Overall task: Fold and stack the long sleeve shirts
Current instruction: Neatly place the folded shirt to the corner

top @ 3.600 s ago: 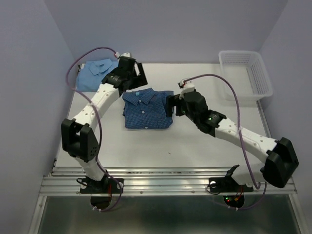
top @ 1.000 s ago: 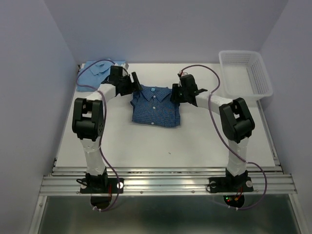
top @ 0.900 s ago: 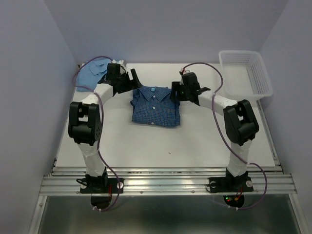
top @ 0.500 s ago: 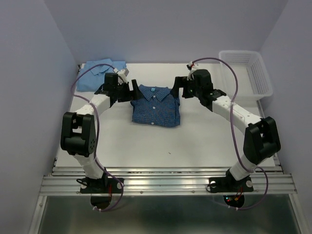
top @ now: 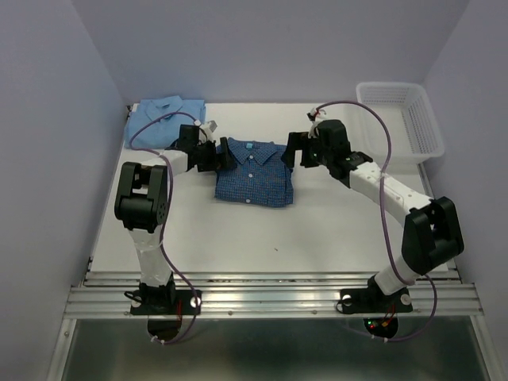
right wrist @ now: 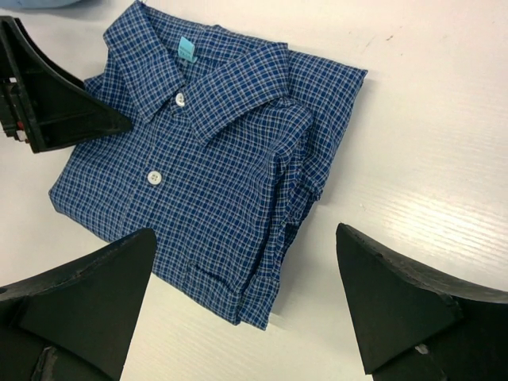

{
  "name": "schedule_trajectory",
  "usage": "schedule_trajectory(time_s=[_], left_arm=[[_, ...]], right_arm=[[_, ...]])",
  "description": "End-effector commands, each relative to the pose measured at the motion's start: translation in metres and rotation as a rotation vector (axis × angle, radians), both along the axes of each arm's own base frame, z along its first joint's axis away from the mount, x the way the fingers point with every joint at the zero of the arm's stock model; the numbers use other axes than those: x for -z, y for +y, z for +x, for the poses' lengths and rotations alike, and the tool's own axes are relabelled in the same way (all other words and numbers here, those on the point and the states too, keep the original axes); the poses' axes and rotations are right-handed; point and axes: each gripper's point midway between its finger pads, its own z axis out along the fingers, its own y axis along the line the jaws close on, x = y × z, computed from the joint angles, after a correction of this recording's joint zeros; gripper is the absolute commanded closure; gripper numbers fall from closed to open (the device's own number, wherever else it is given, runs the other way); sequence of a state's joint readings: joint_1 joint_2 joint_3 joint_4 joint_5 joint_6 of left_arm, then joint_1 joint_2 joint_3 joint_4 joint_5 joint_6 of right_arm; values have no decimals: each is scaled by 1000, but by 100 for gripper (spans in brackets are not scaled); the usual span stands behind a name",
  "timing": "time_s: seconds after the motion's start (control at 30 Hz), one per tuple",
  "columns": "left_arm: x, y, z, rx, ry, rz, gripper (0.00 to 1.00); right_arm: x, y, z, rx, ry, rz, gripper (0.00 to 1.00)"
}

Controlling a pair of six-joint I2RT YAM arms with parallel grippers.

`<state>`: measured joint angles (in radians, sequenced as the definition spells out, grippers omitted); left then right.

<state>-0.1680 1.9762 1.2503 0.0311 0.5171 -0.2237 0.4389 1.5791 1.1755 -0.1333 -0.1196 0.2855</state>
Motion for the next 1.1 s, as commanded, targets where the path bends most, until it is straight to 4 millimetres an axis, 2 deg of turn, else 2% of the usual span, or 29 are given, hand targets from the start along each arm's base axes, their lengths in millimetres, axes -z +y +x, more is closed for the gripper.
schedule_trajectory(time_s=[0.0, 0.1, 0.17, 0.2, 0.3, 0.33, 0.4, 0.43, 0.47, 0.5, 0.57, 0.6, 0.7, 0.73, 0.77, 0.8, 0.87, 0.9, 1.0, 1.07], left_arm=[[4, 0, 2, 23, 2, 18, 1], [5, -3, 5, 40, -9, 28, 1], [8, -13, 5, 74, -10, 25, 1], [18, -15, 0, 83, 23, 39, 5], [25, -30, 1, 119, 33, 89, 18], [34, -36, 1, 126, 57, 137, 31], [45, -40, -4, 134, 98, 178, 36], [50, -39, 1, 121, 100, 212, 54], [53, -39, 1, 115, 110, 229, 63], [64, -33, -1, 75, 148, 274, 100], [58, -33, 8, 63, 139, 299, 100], [54, -27, 11, 35, 131, 344, 100], [27, -24, 26, -5, 57, 404, 100], [16, -17, 31, -46, 27, 464, 100], [-8, -11, 41, -88, -32, 493, 100], [-21, 5, 48, -154, -68, 569, 100], [-59, 14, 57, -206, -153, 615, 100], [-80, 27, 63, -267, -195, 660, 100], [-112, 42, 67, -312, -266, 726, 100], [-142, 53, 72, -360, -332, 768, 100]], right_arm=[[-20, -8, 2, 50, -52, 9, 0], [-22, -4, 1, 35, -52, 28, 0], [-22, -4, 2, 41, -50, 35, 0], [-21, -5, 1, 45, -48, 35, 0], [-20, -10, 1, 69, -49, 25, 0], [-18, -15, 1, 96, -52, 13, 0], [-17, -20, 0, 119, -57, 2, 0], [-19, -27, 0, 147, -67, -11, 0], [-16, -33, 0, 176, -69, -26, 0], [-16, -37, -1, 194, -70, -32, 0], [-20, -47, -3, 236, -91, -46, 0], [-17, -51, -5, 250, -89, -58, 0], [-20, -64, -8, 299, -109, -79, 0], [-15, -68, -11, 311, -106, -92, 0], [-16, -77, -10, 350, -121, -116, 0], [-14, -84, -13, 372, -124, -134, 0], [-12, -101, -14, 436, -142, -189, 0], [-10, -107, -16, 451, -147, -213, 0], [-13, -119, -17, 502, -165, -247, 0], [-17, -122, -18, 510, -175, -254, 0]])
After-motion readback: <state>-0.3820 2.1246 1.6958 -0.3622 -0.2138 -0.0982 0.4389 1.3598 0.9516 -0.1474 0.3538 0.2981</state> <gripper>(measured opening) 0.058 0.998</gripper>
